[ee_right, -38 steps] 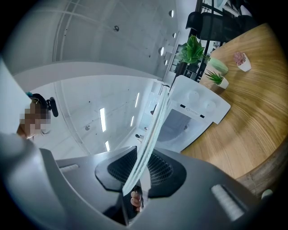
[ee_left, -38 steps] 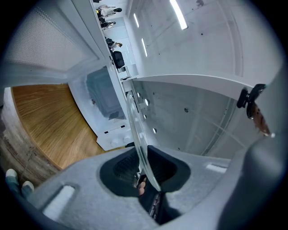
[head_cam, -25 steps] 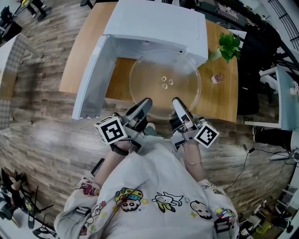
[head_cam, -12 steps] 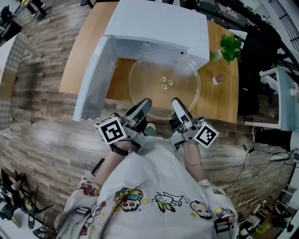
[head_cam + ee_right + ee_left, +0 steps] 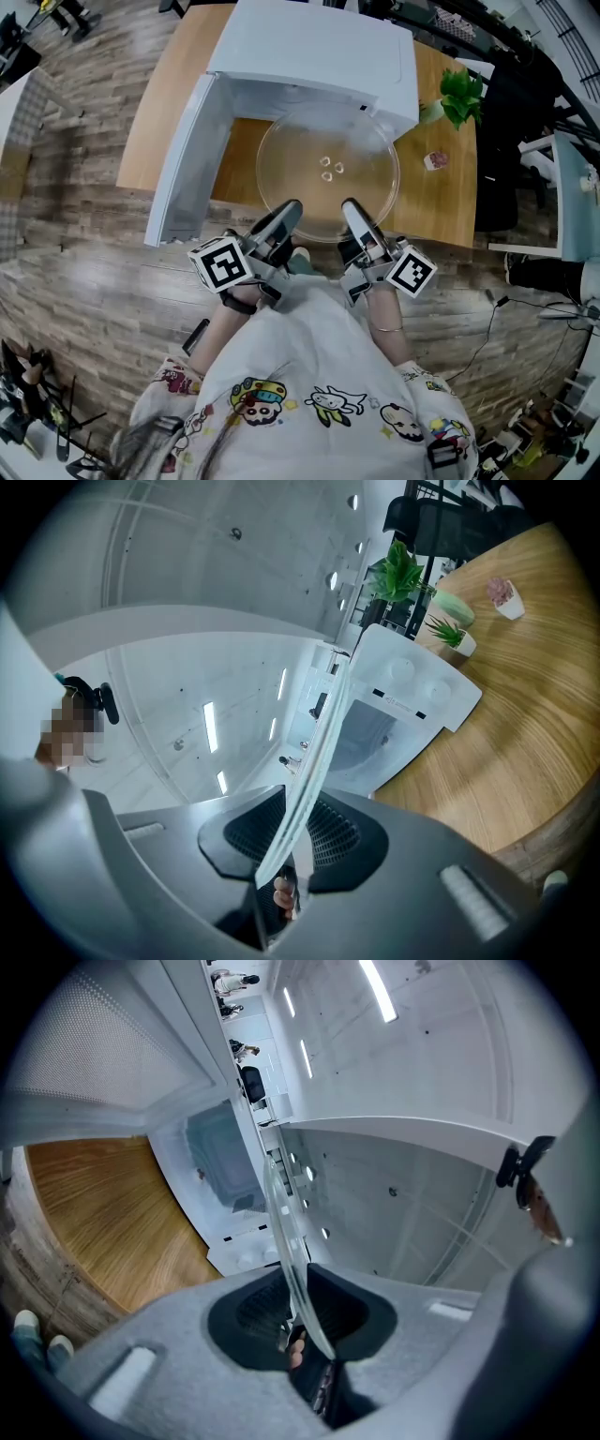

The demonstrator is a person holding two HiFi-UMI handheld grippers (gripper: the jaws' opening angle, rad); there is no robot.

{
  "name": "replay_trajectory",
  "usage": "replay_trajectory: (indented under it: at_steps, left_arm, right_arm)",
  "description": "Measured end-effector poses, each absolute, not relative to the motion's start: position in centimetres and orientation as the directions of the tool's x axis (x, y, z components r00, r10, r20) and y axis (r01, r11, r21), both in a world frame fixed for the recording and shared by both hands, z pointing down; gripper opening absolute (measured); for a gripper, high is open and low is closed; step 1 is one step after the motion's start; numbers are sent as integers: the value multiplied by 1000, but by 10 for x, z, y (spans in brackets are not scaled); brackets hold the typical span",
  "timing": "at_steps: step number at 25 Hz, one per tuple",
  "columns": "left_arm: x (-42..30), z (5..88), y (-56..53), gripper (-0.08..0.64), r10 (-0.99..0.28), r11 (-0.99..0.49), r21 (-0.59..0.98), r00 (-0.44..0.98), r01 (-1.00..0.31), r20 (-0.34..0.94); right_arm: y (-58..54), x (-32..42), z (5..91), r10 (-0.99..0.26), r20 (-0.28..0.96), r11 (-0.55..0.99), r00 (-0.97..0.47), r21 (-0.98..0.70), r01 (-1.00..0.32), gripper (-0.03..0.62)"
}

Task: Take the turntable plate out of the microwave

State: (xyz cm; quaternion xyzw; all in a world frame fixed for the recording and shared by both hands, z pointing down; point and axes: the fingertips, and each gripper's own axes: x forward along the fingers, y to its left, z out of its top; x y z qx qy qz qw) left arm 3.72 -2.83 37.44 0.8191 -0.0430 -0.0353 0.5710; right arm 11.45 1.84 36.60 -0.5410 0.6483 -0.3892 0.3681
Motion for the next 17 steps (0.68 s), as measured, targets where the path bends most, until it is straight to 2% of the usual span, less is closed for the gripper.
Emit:
replay_trajectory:
  at_steps: [13, 17]
  left_arm:
    - [38, 375, -27, 55, -117, -341, 939, 993, -39, -1]
    - [38, 380, -21, 55, -126, -296, 954, 992, -53, 16]
  right_arm:
    - [20, 116, 367, -988, -57, 113, -146, -906, -408, 83]
    - [23, 118, 367, -987, -56, 114, -151, -906, -408, 83]
